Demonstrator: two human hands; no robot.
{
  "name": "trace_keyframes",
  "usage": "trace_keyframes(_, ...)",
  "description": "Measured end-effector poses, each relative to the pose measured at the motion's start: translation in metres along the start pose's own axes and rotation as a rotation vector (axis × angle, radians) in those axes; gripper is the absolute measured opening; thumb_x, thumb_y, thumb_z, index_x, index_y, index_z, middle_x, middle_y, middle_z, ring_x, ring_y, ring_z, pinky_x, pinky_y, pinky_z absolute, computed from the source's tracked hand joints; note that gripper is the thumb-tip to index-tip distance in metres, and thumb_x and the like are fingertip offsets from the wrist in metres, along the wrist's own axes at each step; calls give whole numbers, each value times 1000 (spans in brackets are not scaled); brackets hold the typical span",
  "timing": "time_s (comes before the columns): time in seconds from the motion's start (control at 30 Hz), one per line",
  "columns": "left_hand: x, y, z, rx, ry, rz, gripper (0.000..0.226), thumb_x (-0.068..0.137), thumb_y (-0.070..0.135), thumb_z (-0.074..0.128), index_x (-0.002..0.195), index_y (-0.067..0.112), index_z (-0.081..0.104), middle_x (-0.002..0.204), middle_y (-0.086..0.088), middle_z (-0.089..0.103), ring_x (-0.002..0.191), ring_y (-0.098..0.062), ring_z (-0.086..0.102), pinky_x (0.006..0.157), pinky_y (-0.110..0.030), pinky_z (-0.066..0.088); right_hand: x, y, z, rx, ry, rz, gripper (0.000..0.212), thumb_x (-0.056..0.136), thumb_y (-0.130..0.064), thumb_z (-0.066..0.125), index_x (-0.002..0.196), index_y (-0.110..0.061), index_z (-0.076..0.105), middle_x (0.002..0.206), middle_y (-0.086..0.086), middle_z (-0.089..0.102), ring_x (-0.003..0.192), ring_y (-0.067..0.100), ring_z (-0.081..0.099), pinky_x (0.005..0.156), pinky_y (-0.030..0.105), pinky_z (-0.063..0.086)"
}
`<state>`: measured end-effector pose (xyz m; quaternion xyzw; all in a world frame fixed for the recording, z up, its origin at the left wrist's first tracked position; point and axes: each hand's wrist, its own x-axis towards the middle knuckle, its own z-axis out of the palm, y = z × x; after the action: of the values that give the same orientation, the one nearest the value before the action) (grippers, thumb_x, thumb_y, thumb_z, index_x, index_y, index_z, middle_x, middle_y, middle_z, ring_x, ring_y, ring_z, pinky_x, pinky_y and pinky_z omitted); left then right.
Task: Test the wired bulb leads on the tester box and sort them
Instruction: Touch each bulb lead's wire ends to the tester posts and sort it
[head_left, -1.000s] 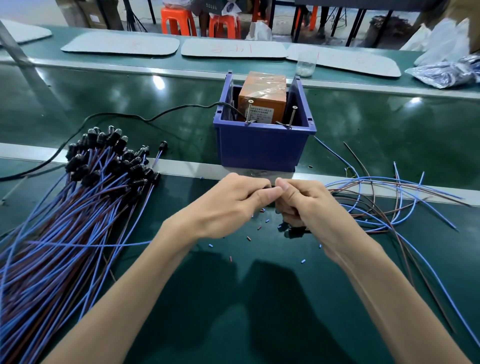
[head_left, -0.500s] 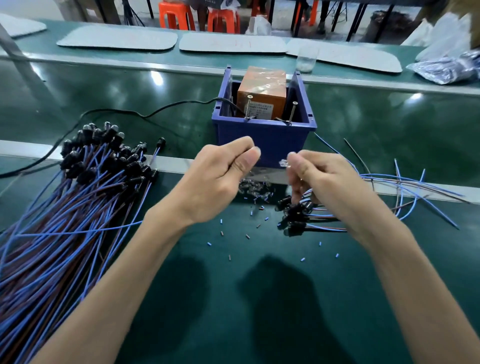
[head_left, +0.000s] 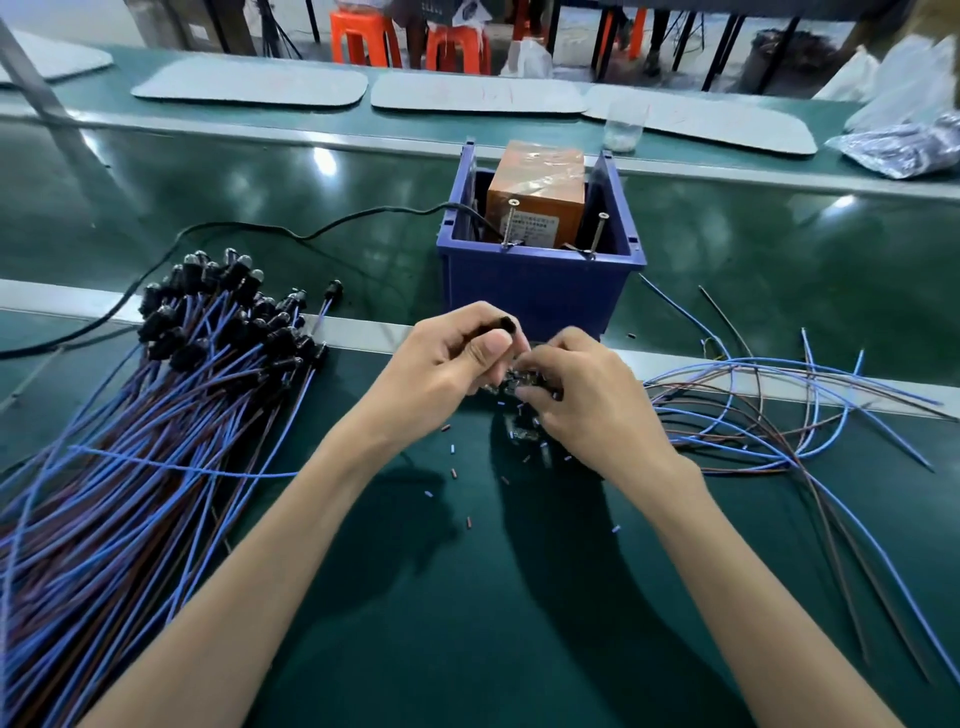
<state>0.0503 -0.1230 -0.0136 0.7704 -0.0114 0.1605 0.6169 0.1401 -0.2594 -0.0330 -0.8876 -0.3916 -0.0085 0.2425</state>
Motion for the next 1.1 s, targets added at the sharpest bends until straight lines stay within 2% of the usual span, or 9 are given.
trace_keyframes(0.1,-1,-2,1,-93,10,-29,16,96,15,43,92,14,58,62,10,52,52,-6,32,51,-18,24,4,-1,13,-29,-48,47,22,87,-29,67,108,-24,68,106,0,57,103,23,54,77,34,46)
trace_keyframes(0.27,-1,-2,6,-110,-3,-40,22,101,0,34,98,10,54,64,3,51,52,-9,30,53,-29,21,2,0,24,-30,9,67,11,89,-24,63,99,-20,66,101,2,58,97,28,54,67,33,40)
trace_keyframes(0.4,-1,-2,9,-108,-30,20,15,99,5,37,92,10,50,68,0,56,54,-8,40,56,-17,34,-2,1,30,-142,49,-7,19,93,-26,55,108,-17,62,104,5,52,97,27,47,64,32,33)
trace_keyframes(0.53,0,-1,12,-106,-13,95,16,93,5,41,89,14,53,80,-2,63,66,-9,55,70,-22,48,-1,5,29,-164,63,-91,27,96,-19,50,120,-7,55,108,9,53,97,27,44,68,30,35)
trace_keyframes(0.67,0,2,13,-45,15,177,20,92,-2,47,88,14,58,85,-6,61,73,-7,59,74,-19,46,0,3,6,295,153,-78,6,90,-4,59,95,-2,61,81,7,65,69,21,50,63,23,37)
trace_keyframes(0.73,0,4,14,-42,22,214,19,92,-3,47,91,14,58,83,-5,61,73,-8,59,75,-20,46,-4,1,-9,425,198,-86,20,88,2,61,106,-5,65,84,-1,64,73,14,56,70,10,39)
trace_keyframes(0.8,-1,8,16,-64,22,248,18,91,-2,48,93,13,57,80,-4,61,73,-8,59,75,-20,47,-9,0,-22,450,221,-121,33,89,1,60,118,-13,65,90,-6,64,82,13,55,79,12,40)
trace_keyframes(0.9,-3,15,21,-76,-2,295,15,91,0,46,97,11,55,79,-4,60,74,-6,61,75,-18,47,-21,-3,-40,652,258,-103,25,87,-2,65,103,-20,71,91,-9,70,89,12,63,81,18,46)
trace_keyframes(1.1,-7,28,30,-38,-7,348,17,91,-3,46,96,9,56,78,-4,60,73,-4,60,74,-17,48,-35,-13,-61,1049,331,-126,19,80,-1,72,85,-17,63,83,-6,72,79,11,68,74,17,50)
